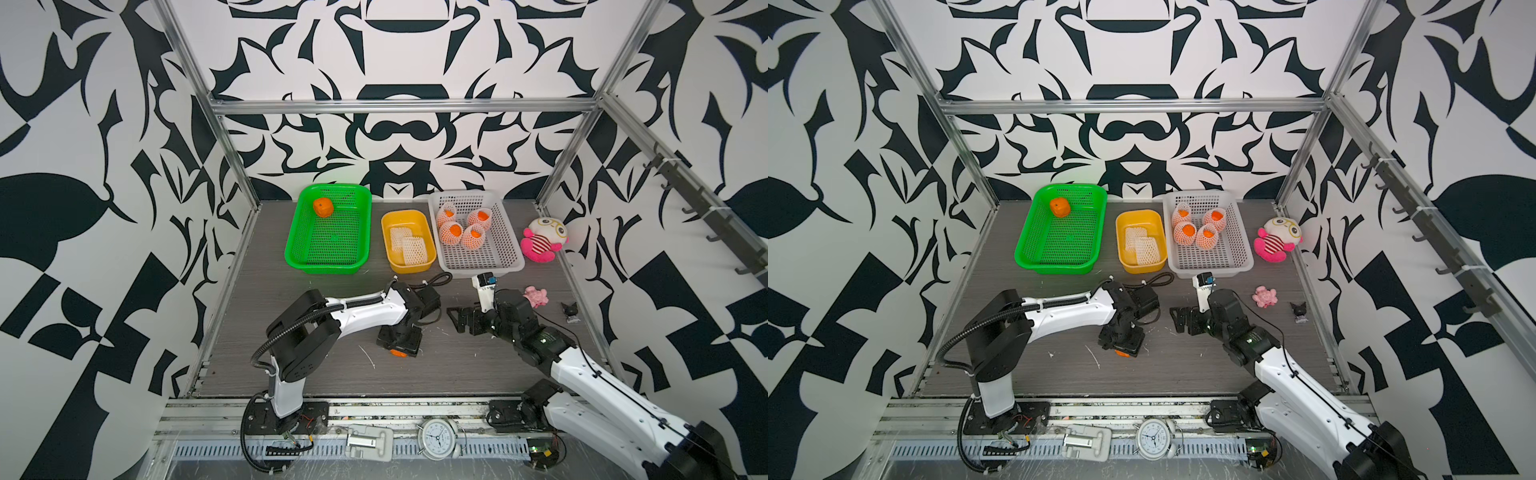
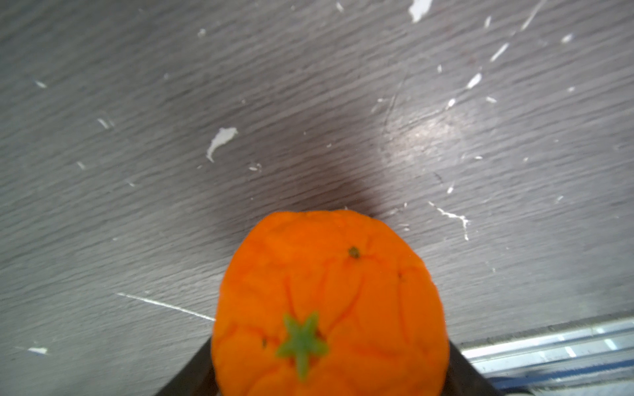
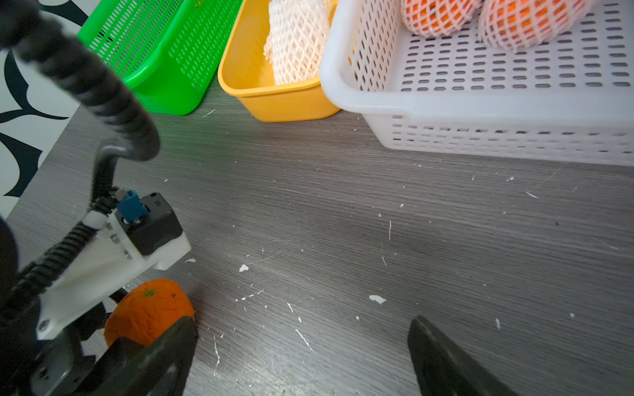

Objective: Remove foam nets from oranges
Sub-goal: Pick up the orange from the center of the board, then place the orange in the basket.

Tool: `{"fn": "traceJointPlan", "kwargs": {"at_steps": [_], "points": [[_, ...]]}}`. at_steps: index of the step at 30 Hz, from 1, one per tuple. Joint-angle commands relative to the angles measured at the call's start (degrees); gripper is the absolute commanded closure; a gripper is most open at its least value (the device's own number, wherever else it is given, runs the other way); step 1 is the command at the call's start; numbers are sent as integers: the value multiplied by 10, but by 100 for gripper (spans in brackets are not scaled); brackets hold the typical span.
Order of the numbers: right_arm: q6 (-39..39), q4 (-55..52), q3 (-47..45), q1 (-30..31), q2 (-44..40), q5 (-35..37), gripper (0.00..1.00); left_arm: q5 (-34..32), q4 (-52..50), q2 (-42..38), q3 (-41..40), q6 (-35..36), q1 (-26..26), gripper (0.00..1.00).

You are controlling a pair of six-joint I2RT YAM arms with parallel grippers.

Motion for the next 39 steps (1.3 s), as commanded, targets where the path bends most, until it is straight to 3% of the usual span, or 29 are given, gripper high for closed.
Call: {"fn": "traceJointPlan", "kwargs": {"at_steps": [1, 7, 15, 21, 29, 39], "points": [[-4, 12, 9, 2, -7, 1, 1, -5, -13, -28, -11, -6, -2, 38], [-20, 27, 18, 3, -16, 1, 1, -1, -11, -69, -7, 1, 13, 40], [-48, 65, 46, 3, 3, -16, 1, 8, -27, -119, 17, 27, 71, 42], [-63, 85, 76, 3, 41, -43, 1, 9, -64, -149, 53, 68, 132, 43], [-97, 124, 92, 3, 81, -61, 1, 41, -61, -196, 89, 121, 249, 44], [-247, 254, 85, 14, 154, -102, 2, 74, -29, -172, 122, 178, 364, 47]]}}
